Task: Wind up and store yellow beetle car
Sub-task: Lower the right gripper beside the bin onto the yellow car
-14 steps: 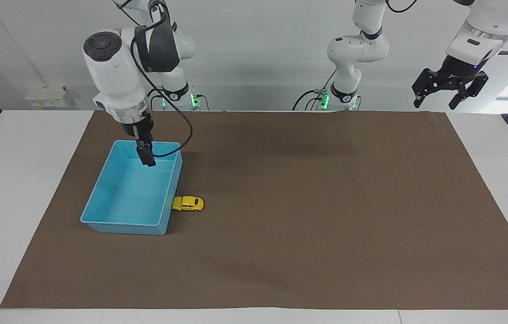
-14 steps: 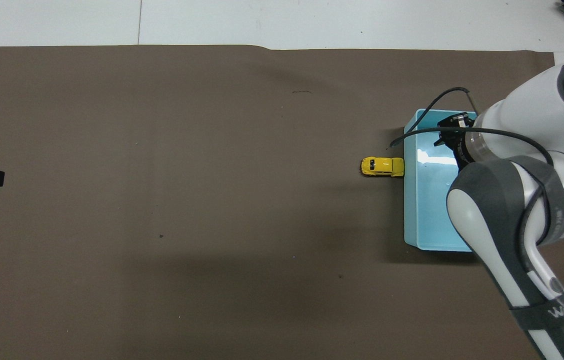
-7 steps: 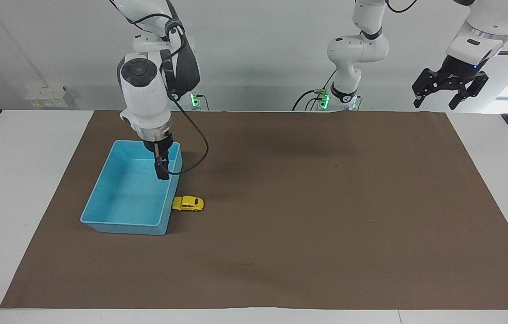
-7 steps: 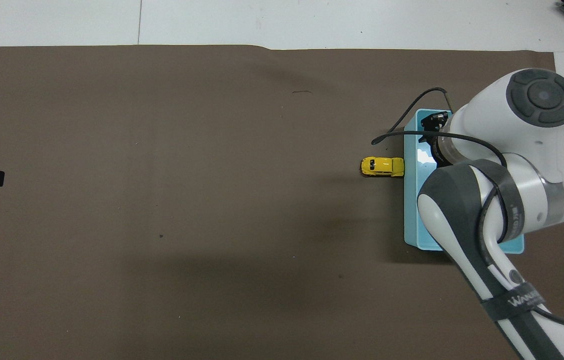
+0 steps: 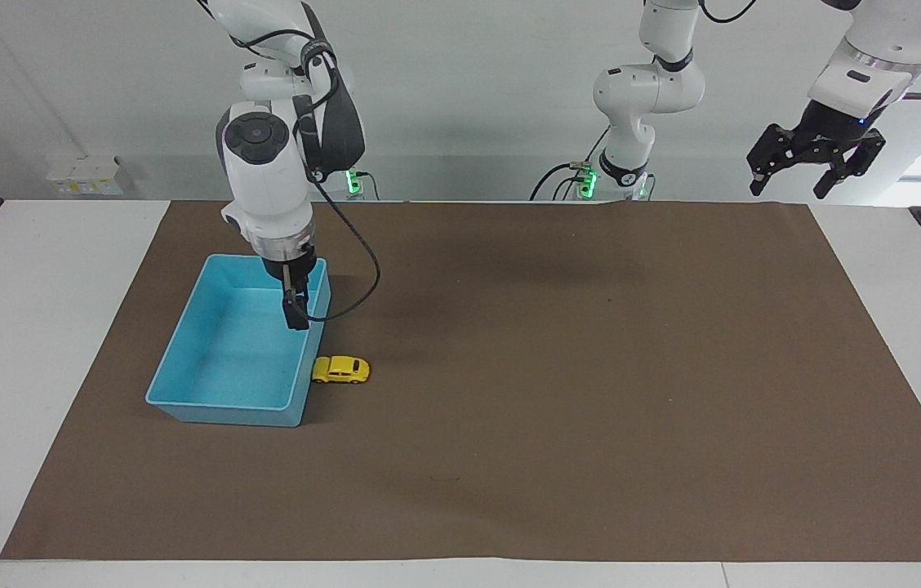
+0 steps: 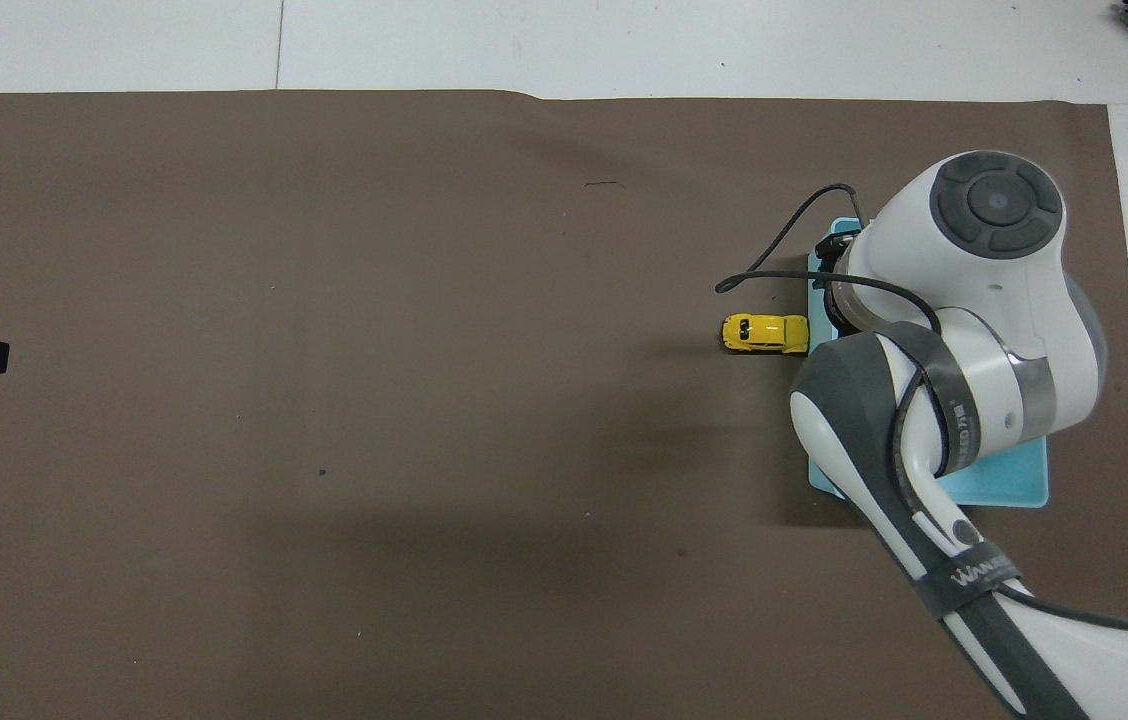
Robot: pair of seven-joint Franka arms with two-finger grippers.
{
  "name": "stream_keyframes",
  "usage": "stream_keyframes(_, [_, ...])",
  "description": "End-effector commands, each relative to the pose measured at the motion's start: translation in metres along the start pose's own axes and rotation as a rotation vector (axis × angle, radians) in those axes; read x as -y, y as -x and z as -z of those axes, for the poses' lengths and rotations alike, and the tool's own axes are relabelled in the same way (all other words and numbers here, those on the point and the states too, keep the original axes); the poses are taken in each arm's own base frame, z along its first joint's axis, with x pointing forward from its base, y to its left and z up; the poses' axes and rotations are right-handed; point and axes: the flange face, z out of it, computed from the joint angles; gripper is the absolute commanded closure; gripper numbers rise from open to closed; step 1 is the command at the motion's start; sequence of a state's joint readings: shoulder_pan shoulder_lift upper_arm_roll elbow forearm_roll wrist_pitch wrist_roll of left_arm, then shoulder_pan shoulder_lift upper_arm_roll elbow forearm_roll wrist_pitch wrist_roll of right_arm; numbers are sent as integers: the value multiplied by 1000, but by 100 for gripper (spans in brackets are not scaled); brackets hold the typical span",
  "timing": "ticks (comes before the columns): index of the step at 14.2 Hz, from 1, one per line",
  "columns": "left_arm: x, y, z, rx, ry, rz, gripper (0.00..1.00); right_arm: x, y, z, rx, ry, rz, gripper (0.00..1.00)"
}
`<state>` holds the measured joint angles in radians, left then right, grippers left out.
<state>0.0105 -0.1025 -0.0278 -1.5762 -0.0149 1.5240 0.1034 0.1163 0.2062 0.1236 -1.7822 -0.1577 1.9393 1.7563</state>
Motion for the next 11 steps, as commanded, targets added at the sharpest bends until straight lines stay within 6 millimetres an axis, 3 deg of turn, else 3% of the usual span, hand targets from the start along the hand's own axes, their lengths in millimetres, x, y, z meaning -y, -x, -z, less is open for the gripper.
stream_keyframes(1, [1,4,5,6,-1,7,0,3,5,-19,-38,-9,-29,0])
stream_keyframes(6, [1,4,5,6,-1,7,0,12,17,-50,-23,-43,-68,0])
stream_keyframes(11, [1,4,5,6,-1,7,0,20,48,-86,-8,-54,-96,0])
